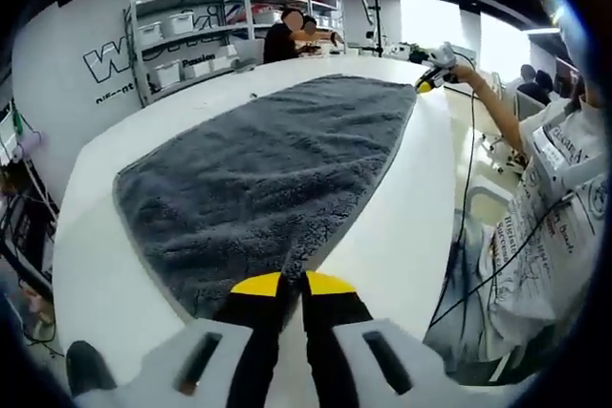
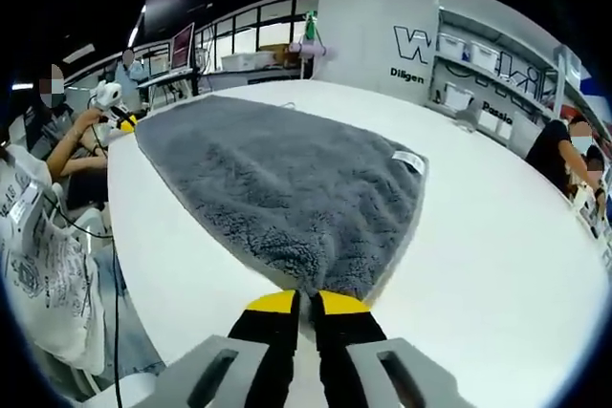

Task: Fold the towel on the table until its edges align and the towel forms a compact rectangular stack.

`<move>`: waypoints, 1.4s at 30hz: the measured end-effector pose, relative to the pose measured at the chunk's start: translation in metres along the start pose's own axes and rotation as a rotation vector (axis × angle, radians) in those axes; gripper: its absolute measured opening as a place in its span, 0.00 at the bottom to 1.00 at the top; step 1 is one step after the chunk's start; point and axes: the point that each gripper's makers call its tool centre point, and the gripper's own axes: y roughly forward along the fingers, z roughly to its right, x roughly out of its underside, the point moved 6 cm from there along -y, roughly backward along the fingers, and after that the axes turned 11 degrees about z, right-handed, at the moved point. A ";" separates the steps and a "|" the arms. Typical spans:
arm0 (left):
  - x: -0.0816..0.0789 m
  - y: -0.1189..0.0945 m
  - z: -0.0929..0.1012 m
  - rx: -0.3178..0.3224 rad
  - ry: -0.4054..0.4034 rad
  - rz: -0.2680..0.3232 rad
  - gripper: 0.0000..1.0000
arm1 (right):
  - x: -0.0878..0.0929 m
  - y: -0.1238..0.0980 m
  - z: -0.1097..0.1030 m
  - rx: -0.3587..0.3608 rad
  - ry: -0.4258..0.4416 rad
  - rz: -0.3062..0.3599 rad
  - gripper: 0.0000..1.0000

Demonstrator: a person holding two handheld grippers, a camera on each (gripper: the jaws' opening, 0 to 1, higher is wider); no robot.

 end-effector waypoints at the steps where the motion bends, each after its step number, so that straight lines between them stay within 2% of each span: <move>1: 0.000 0.000 0.000 -0.001 0.000 0.000 0.08 | 0.000 0.000 0.000 0.001 -0.002 0.001 0.06; 11: 0.000 -0.008 0.000 0.011 -0.044 0.011 0.06 | 0.001 -0.008 -0.006 0.000 -0.023 -0.007 0.04; 17: 0.002 -0.012 -0.001 0.032 -0.098 0.017 0.05 | 0.003 -0.013 -0.009 -0.008 -0.006 -0.006 0.04; 26: 0.002 -0.025 0.002 0.048 -0.114 0.019 0.05 | 0.000 -0.025 -0.016 -0.023 0.016 -0.010 0.04; 32: 0.003 -0.034 0.012 0.071 -0.104 -0.019 0.05 | -0.001 -0.034 -0.023 -0.038 0.024 -0.031 0.04; 42: 0.000 -0.053 0.031 0.102 -0.086 -0.054 0.05 | -0.008 -0.054 -0.041 -0.045 -0.020 -0.056 0.04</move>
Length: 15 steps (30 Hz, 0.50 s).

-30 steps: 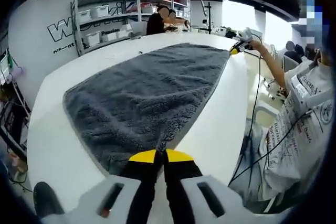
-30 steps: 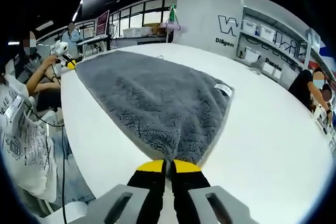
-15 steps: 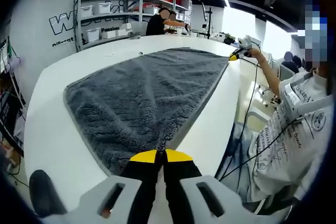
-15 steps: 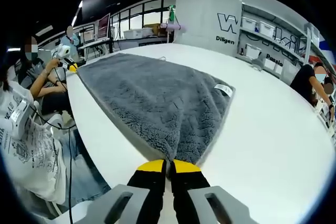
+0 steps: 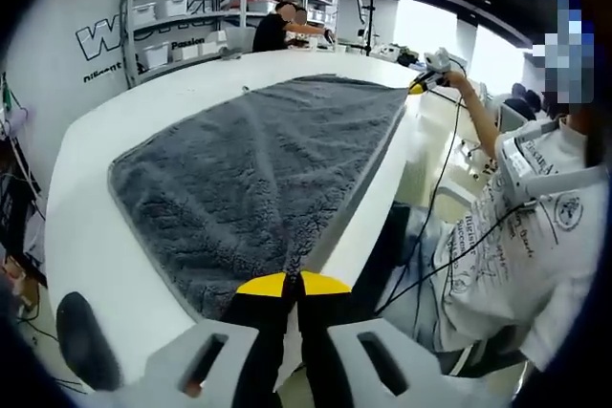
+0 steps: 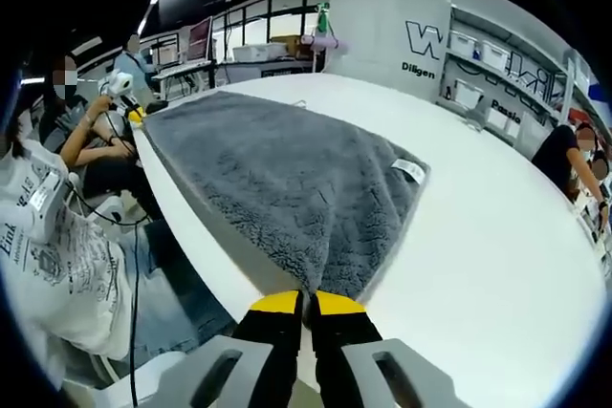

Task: Fold the towel on the table until its edges align and the towel forms a compact rectangular stack.

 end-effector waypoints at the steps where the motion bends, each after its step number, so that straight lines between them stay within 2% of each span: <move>1: 0.000 -0.002 0.002 0.002 0.002 -0.001 0.05 | -0.001 -0.002 -0.002 0.000 -0.005 -0.003 0.04; 15: -0.009 -0.028 0.026 0.012 0.024 -0.018 0.04 | -0.012 -0.032 -0.020 0.018 -0.076 -0.011 0.03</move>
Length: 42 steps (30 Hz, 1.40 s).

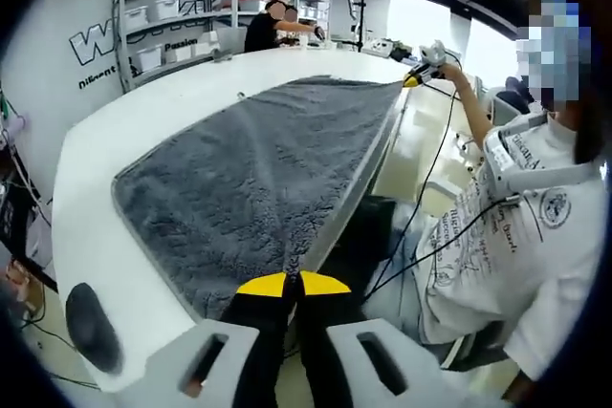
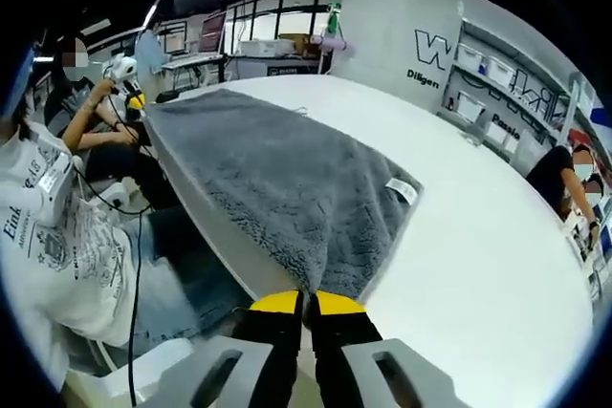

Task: Fold the towel on the table until its edges align and the towel forms a compact rectangular stack.

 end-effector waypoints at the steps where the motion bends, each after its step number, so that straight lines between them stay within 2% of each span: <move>1: -0.001 -0.002 0.002 -0.001 0.003 -0.005 0.04 | -0.001 -0.002 -0.001 0.001 -0.005 0.000 0.03; 12: -0.009 -0.015 0.015 0.010 0.023 -0.051 0.04 | -0.008 -0.015 -0.018 -0.001 -0.041 -0.009 0.03; 19: -0.009 -0.018 0.022 0.025 0.038 -0.086 0.04 | -0.011 -0.023 -0.012 -0.001 -0.057 -0.022 0.03; 26: -0.018 -0.029 0.026 0.020 0.024 -0.057 0.04 | -0.021 -0.031 -0.012 -0.002 -0.079 -0.037 0.03; 33: -0.026 -0.036 0.025 0.013 0.022 -0.044 0.04 | -0.034 -0.040 -0.006 0.009 -0.097 -0.017 0.04; 42: -0.035 -0.031 0.008 0.005 0.017 -0.020 0.04 | -0.037 -0.026 0.003 0.011 -0.102 -0.029 0.04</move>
